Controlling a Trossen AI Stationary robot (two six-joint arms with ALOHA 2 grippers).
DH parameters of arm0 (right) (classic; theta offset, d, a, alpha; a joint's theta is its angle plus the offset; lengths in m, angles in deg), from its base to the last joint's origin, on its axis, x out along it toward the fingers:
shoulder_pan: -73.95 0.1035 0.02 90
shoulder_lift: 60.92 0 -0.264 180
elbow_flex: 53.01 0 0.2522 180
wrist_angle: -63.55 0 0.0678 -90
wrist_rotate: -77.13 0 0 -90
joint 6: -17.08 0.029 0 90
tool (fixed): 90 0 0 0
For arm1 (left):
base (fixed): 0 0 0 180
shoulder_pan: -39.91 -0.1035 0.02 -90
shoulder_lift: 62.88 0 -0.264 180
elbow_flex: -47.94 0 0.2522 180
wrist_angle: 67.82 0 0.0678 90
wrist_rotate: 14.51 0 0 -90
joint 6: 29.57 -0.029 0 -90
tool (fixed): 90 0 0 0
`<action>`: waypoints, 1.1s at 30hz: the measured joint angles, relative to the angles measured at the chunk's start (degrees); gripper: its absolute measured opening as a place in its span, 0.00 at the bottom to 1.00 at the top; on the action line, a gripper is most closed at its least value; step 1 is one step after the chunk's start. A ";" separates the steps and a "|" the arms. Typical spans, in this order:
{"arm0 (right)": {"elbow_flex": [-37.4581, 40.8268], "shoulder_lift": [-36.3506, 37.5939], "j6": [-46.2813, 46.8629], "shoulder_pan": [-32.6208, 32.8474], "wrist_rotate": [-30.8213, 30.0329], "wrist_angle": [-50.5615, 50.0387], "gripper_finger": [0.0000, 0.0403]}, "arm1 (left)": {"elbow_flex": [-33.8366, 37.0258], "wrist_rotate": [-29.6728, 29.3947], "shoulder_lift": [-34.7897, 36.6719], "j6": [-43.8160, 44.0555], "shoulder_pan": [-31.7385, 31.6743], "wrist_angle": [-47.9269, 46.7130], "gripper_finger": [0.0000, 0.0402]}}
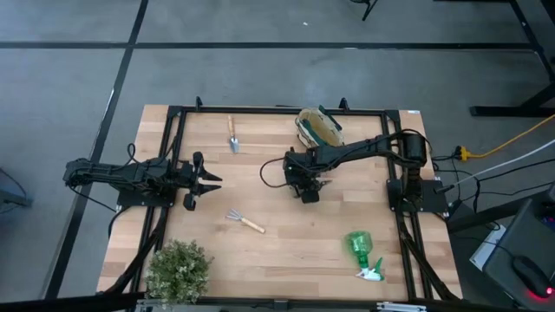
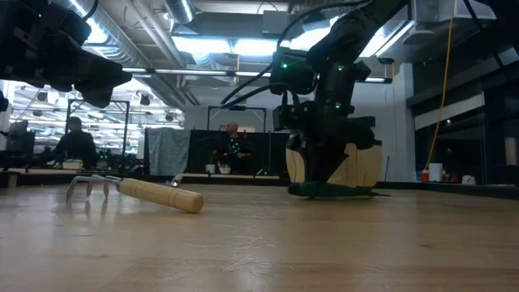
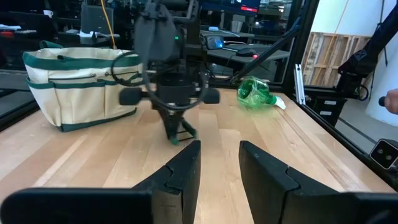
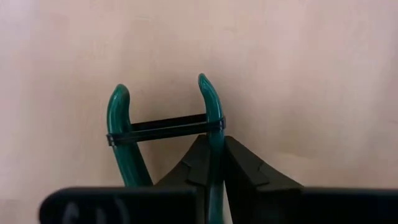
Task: Pick & Place Garden tools in Gardening bag
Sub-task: Put the cutter into the white bag
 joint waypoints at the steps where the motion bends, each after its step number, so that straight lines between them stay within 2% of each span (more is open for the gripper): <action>1: -0.33 0.00 -0.01 -0.42 -0.44 -0.01 0.07 | -0.02 0.00 0.00 0.00 0.00 0.02 0.26; 5: -2.08 0.35 0.74 -2.19 -0.72 -0.17 0.07 | -0.02 0.00 0.00 0.00 0.00 0.01 0.26; 11: -6.45 0.35 2.33 -4.45 2.75 -0.19 0.07 | -0.02 0.00 0.00 0.00 0.01 0.00 0.26; 18: -15.02 0.35 3.98 -4.86 5.72 -1.82 0.07 | -0.02 0.00 0.00 0.00 0.00 0.00 0.26; 33: -36.77 0.44 7.53 -4.89 24.54 -2.32 0.09 | -0.01 0.00 0.00 0.00 0.01 0.00 0.26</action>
